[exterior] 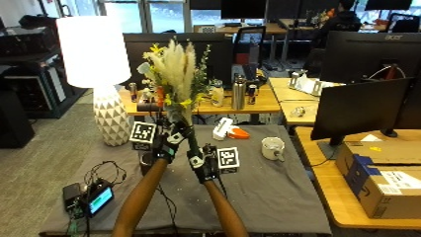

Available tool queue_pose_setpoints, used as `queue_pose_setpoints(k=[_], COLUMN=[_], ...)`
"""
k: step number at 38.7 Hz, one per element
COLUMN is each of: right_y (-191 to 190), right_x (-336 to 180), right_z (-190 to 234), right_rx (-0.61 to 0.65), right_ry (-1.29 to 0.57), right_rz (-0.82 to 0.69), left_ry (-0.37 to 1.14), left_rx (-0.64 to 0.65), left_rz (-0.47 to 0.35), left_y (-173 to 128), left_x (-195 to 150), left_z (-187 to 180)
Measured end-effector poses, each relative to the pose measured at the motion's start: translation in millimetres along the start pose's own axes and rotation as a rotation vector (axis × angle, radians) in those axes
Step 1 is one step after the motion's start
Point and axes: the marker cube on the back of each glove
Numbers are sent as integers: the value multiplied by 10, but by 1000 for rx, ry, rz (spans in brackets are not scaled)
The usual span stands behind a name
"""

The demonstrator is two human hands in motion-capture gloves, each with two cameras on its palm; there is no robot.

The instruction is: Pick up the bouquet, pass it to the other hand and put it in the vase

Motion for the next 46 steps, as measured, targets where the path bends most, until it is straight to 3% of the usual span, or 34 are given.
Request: queue_pose_setpoints(k=[5, 11, 17, 27, 36, 46], right_y=[-1, -1, -44, 57, 65, 92], right_x=[35, -30, -38, -129, 81, -5], right_z=[246, 400, 368, 153, -455, -1167], right_rx=[-61, -109, -162, -394, -286, -134], right_ry=[-80, -109, 10, 333, 431, 471], right_rz=[89, 120, 122, 134, 176, 228], left_ry=[33, 216, 196, 151, 41, -73], left_rx=[17, -63, -160, -62, 125, 371], left_rz=[-11, -71, -81, -15, 68, 62], left_y=[-86, -214, -205, -177, -324, -556], left_x=[93, 83, 146, 474, 853, 794], left_z=[32, 49, 30, -231, -868, -1600])
